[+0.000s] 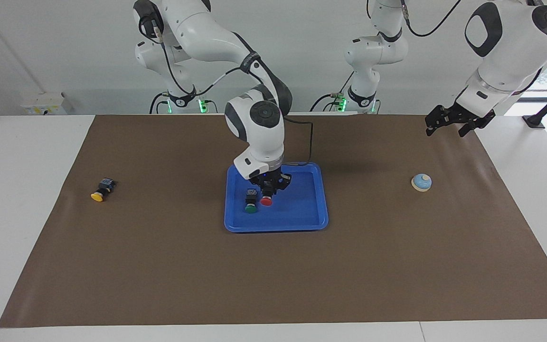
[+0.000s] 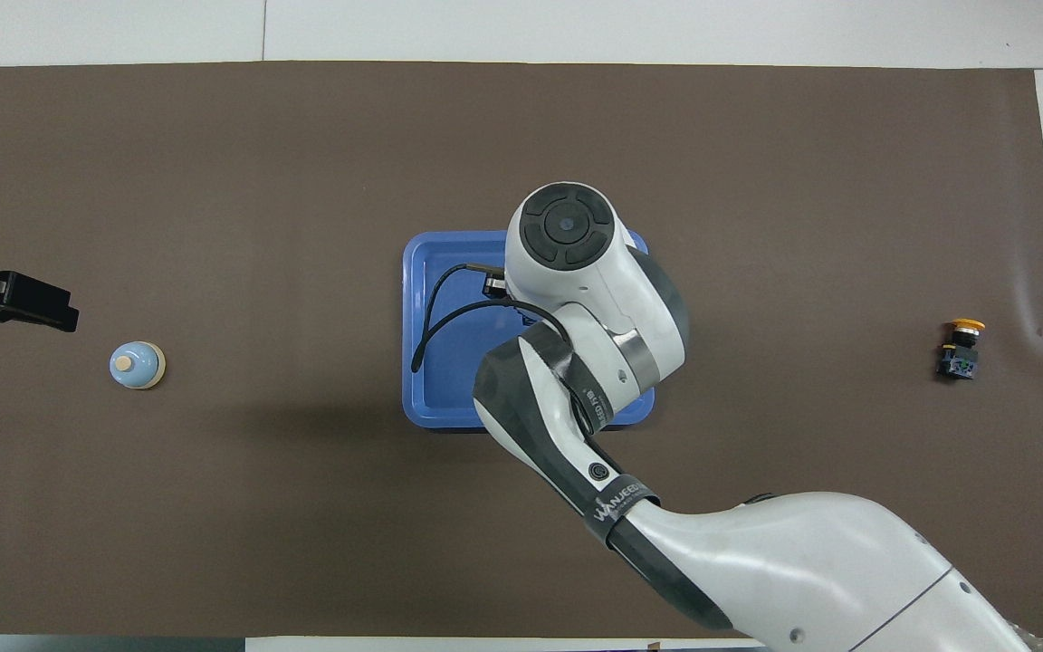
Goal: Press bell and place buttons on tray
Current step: 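Carry the red button into the blue tray and release it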
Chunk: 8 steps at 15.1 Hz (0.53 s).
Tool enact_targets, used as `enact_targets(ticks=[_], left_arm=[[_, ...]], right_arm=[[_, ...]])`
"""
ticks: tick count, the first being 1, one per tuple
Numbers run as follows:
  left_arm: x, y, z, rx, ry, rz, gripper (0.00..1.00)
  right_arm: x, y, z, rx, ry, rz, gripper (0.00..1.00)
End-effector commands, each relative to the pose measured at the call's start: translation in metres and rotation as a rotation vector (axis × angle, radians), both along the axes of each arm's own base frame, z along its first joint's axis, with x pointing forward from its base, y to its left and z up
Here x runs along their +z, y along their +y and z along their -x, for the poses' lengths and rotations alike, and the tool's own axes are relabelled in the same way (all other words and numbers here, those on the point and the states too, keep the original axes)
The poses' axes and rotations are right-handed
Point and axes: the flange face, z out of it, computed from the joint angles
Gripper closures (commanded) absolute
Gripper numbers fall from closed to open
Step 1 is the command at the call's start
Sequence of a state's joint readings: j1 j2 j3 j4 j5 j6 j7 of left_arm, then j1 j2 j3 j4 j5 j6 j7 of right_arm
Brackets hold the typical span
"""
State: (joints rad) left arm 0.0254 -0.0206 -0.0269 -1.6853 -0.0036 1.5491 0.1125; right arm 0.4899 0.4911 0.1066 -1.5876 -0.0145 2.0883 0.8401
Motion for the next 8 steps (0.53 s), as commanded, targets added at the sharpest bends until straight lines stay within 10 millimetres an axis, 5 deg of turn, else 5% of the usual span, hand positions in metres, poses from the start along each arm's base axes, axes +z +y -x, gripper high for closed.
enact_targets(ticks=[1, 4, 8], left_arm=[[0.001, 0.001, 0.003, 0.010, 0.004, -0.017, 0.00], [0.001, 0.001, 0.003, 0.010, 0.004, -0.017, 0.00], [0.001, 0.001, 0.003, 0.010, 0.004, -0.017, 0.00]], right_arm=[[-0.010, 0.006, -0.004, -0.010, -0.021, -0.025, 1.00], [-0.034, 0.003, 0.008, -0.005, -0.042, -0.035, 1.00], [-0.035, 0.008, 0.014, 0.000, -0.047, -0.040, 1.00]])
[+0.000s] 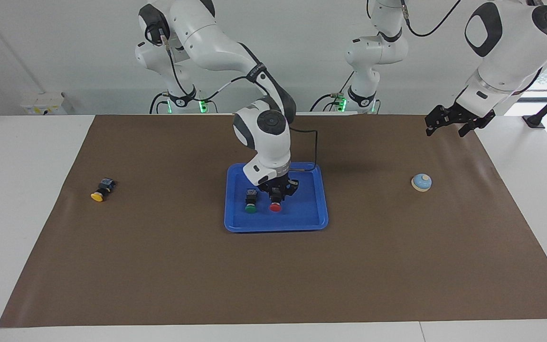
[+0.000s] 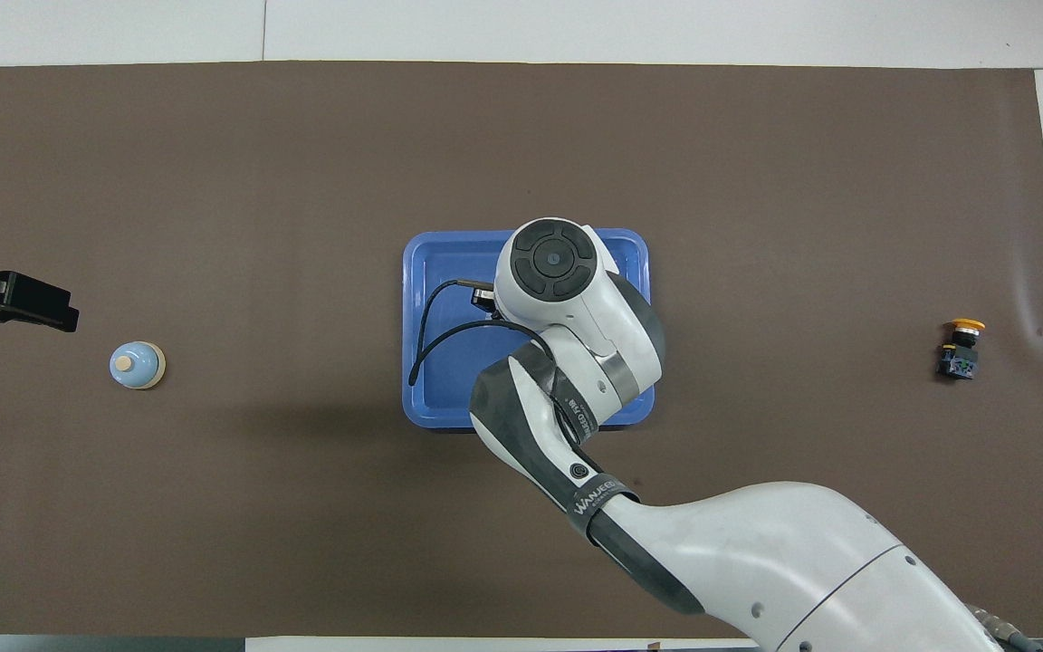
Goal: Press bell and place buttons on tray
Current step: 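Carry the red button into the blue tray and release it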
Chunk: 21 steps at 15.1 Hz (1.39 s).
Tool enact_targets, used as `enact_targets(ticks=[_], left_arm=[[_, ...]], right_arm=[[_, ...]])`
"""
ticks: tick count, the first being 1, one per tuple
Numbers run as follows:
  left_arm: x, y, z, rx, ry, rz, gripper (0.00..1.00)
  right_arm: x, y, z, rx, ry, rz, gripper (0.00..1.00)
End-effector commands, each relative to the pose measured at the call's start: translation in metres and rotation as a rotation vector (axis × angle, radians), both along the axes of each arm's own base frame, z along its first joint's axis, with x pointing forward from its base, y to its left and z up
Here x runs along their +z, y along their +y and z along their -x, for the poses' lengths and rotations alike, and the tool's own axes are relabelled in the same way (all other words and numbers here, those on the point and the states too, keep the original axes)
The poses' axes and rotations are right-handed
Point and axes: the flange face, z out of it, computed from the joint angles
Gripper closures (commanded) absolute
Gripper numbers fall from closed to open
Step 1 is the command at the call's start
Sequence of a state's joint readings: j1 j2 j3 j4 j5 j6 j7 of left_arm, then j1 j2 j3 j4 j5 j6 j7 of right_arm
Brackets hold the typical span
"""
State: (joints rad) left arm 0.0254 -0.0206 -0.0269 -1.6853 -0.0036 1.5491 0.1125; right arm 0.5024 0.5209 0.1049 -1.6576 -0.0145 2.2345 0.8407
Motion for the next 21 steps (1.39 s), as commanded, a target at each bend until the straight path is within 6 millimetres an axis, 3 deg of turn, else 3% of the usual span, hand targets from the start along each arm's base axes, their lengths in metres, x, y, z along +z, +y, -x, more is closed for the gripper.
enact_targets(ticks=[1, 3, 5, 6, 10, 12, 14, 16, 21], left_arm=[[0.001, 0.001, 0.003, 0.010, 0.004, -0.017, 0.00], [0.001, 0.001, 0.003, 0.010, 0.004, -0.017, 0.00], [0.002, 0.001, 0.004, 0.010, 0.002, -0.017, 0.00], [0.002, 0.001, 0.004, 0.010, 0.002, -0.017, 0.00], [0.002, 0.001, 0.003, 0.010, 0.001, -0.017, 0.00], [0.001, 0.001, 0.003, 0.010, 0.004, -0.017, 0.00], [0.002, 0.001, 0.004, 0.010, 0.002, -0.017, 0.00], [0.001, 0.001, 0.003, 0.010, 0.004, -0.017, 0.00], [0.001, 0.001, 0.003, 0.010, 0.004, -0.017, 0.00]], right_arm=[[0.004, 0.000, 0.008, -0.011, -0.009, -0.011, 1.00], [0.004, 0.001, 0.009, -0.042, -0.005, -0.012, 0.97], [0.004, 0.002, 0.010, -0.060, -0.004, -0.012, 0.07], [0.005, 0.003, 0.010, -0.058, -0.004, -0.012, 0.00], [0.015, -0.002, 0.003, -0.078, 0.003, -0.007, 0.00], [0.044, -0.034, -0.003, -0.108, 0.039, 0.040, 0.00], [0.071, -0.097, -0.020, -0.186, 0.071, 0.073, 0.00], [0.086, -0.170, -0.041, -0.189, 0.086, 0.080, 0.00], [0.079, -0.323, -0.053, -0.118, 0.119, 0.130, 0.00]])
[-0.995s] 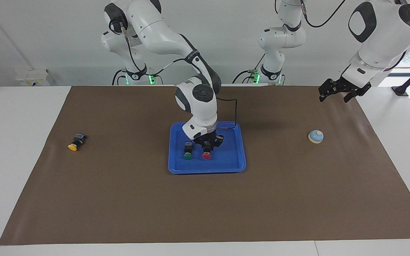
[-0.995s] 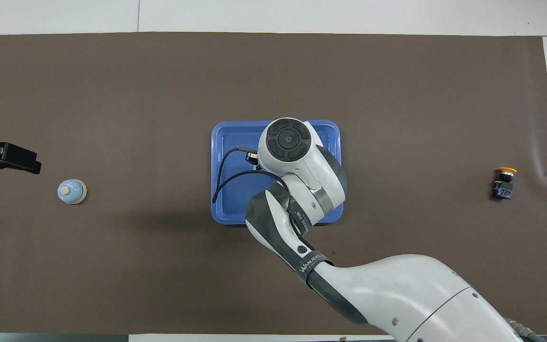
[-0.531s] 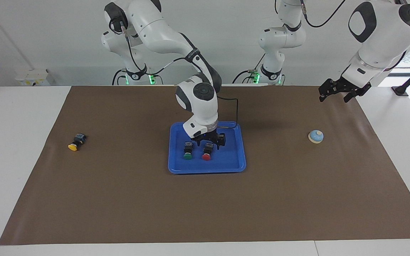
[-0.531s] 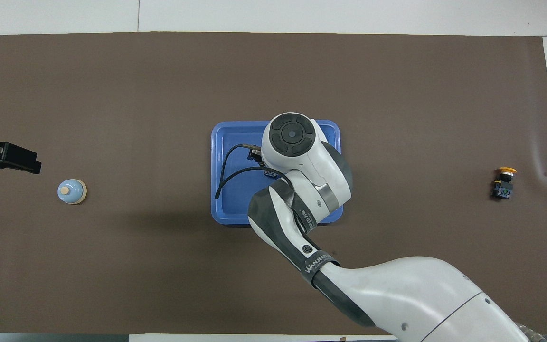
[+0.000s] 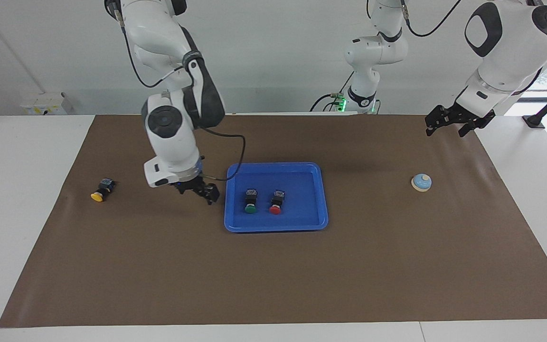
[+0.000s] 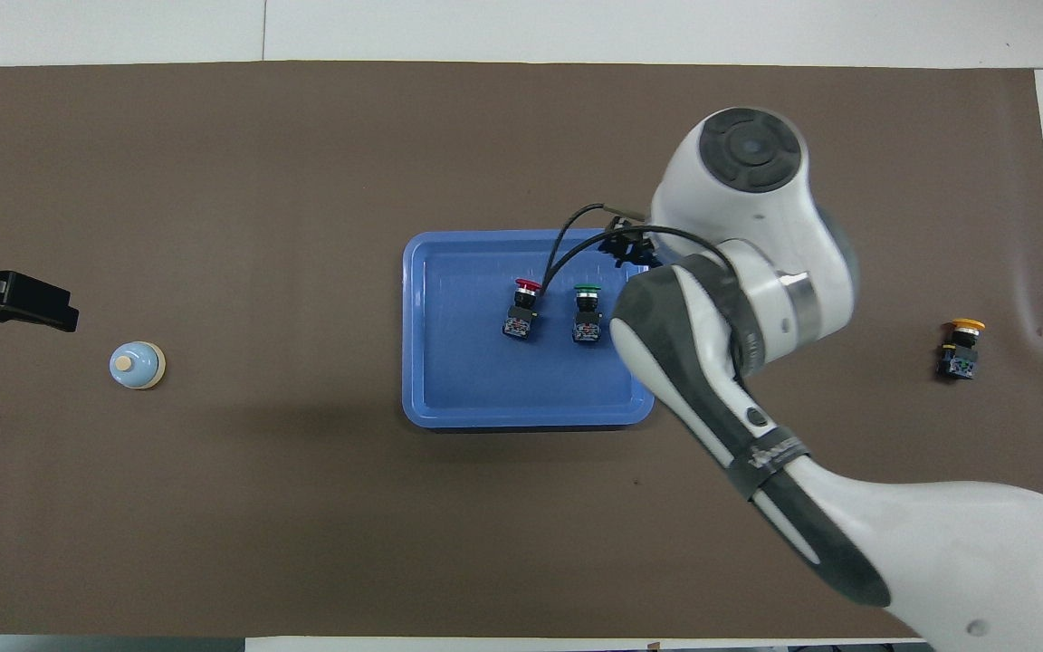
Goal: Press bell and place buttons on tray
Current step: 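Carry the red button into the blue tray and release it, then reach the right gripper to the yellow-capped button and grasp it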
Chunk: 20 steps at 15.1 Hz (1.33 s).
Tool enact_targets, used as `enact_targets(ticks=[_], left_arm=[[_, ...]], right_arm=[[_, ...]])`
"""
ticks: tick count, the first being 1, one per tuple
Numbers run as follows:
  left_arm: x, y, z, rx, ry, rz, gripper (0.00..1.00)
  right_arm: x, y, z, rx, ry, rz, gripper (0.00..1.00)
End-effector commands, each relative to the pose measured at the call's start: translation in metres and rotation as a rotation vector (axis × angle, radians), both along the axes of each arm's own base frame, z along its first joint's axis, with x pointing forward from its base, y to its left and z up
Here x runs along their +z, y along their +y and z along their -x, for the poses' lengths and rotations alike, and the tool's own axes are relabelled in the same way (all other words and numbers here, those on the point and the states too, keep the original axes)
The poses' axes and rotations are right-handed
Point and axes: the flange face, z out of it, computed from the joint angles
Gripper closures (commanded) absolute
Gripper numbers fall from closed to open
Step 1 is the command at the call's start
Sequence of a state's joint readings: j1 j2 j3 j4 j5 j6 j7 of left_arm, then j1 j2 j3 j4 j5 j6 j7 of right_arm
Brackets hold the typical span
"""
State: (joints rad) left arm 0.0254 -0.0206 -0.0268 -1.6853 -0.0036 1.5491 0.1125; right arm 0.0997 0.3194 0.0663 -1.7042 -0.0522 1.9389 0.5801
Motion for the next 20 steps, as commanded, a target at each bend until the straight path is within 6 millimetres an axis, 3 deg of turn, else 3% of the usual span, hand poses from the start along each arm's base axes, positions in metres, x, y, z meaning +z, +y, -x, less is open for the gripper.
enact_targets(ticks=[1, 6, 8, 12, 15, 20], left_arm=[[0.001, 0.001, 0.003, 0.010, 0.004, -0.017, 0.00], [0.002, 0.001, 0.004, 0.010, 0.002, -0.017, 0.00], [0.002, 0.001, 0.004, 0.010, 0.002, -0.017, 0.00], [0.001, 0.001, 0.003, 0.010, 0.004, -0.017, 0.00], [0.002, 0.001, 0.004, 0.010, 0.002, -0.017, 0.00], [0.001, 0.001, 0.003, 0.010, 0.004, -0.017, 0.00]], right_arm=[[-0.010, -0.067, 0.009, 0.038, 0.027, 0.011, 0.00], [-0.039, -0.197, 0.037, 0.104, 0.043, 0.031, 0.00], [-0.053, -0.230, 0.054, 0.090, 0.001, 0.031, 0.00], [-0.064, -0.264, 0.083, 0.024, 0.006, 0.028, 0.00], [-0.069, -0.264, 0.109, 0.019, -0.029, 0.036, 0.00], [-0.083, -0.295, 0.135, 0.039, -0.070, 0.032, 0.00]])
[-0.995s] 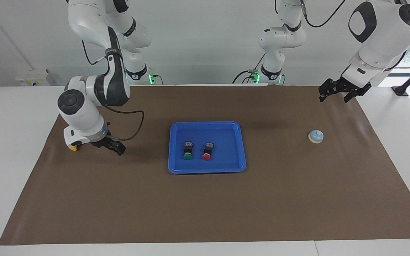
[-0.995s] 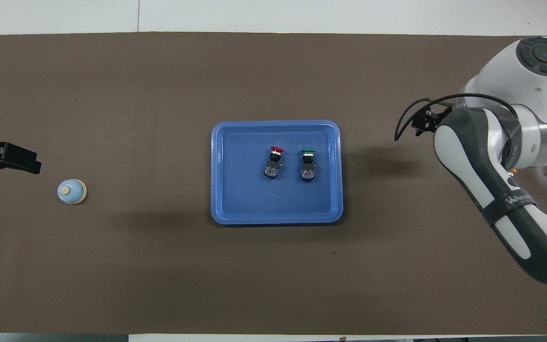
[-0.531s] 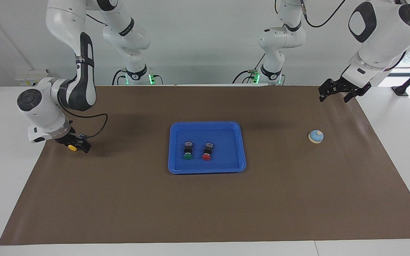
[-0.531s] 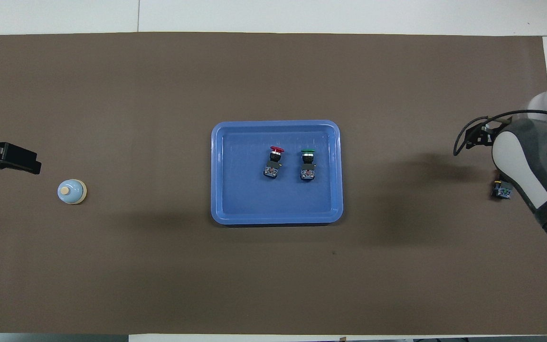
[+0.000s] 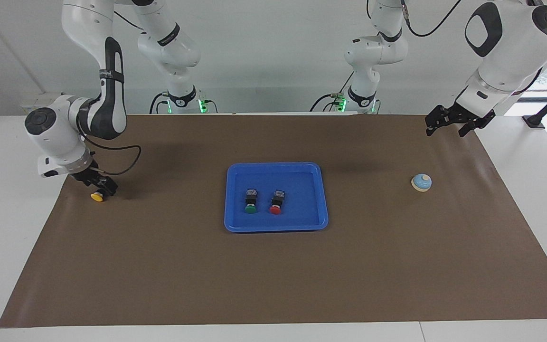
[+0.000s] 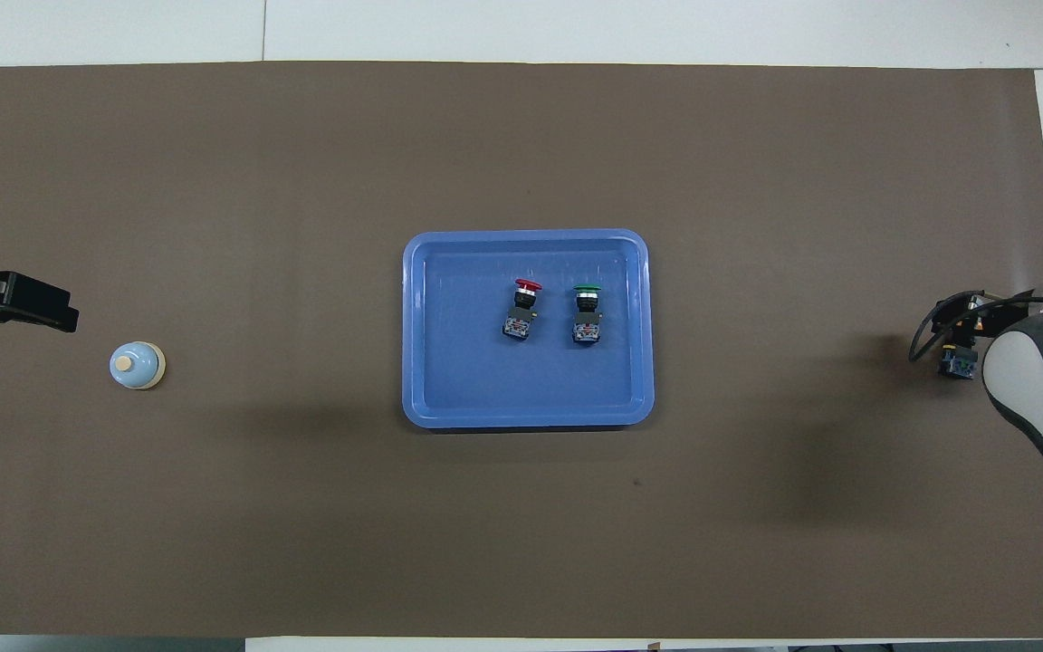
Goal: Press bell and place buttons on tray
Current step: 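Reach the right gripper to the yellow-capped button and grasp it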
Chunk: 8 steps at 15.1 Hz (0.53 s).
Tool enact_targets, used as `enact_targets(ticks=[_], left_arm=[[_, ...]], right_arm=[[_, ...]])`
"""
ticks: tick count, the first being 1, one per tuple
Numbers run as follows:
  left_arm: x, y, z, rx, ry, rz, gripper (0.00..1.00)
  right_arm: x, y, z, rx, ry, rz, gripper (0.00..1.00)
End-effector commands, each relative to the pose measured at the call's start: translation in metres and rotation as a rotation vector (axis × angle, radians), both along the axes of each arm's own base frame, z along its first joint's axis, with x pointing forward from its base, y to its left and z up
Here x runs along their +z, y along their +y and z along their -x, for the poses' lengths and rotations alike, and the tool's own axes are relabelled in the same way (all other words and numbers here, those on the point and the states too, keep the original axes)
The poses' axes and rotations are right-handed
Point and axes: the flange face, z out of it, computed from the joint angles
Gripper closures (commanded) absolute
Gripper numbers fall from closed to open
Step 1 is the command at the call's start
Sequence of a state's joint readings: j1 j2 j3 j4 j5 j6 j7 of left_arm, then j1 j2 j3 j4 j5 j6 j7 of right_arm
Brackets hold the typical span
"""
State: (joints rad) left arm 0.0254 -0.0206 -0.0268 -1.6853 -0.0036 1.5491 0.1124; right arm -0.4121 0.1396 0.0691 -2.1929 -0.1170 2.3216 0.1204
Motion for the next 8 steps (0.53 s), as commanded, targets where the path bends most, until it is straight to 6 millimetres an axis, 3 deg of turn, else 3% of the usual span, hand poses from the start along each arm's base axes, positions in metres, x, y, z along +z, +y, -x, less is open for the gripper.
enact_targets(ticks=[1, 3, 6, 8], left_arm=[[0.001, 0.001, 0.003, 0.010, 0.004, -0.017, 0.00], [0.001, 0.001, 0.003, 0.010, 0.004, -0.017, 0.00], [0.001, 0.001, 0.003, 0.010, 0.004, -0.017, 0.00], [0.001, 0.001, 0.003, 0.009, 0.004, -0.019, 0.00]], right_arm=[[-0.013, -0.013, 0.029, 0.029, -0.043, 0.009, 0.00], [-0.026, -0.008, 0.040, 0.032, -0.090, 0.019, 0.00], [-0.018, 0.019, 0.017, 0.035, -0.120, 0.014, 0.00], [-0.020, 0.021, 0.019, 0.029, -0.115, 0.010, 0.00]])
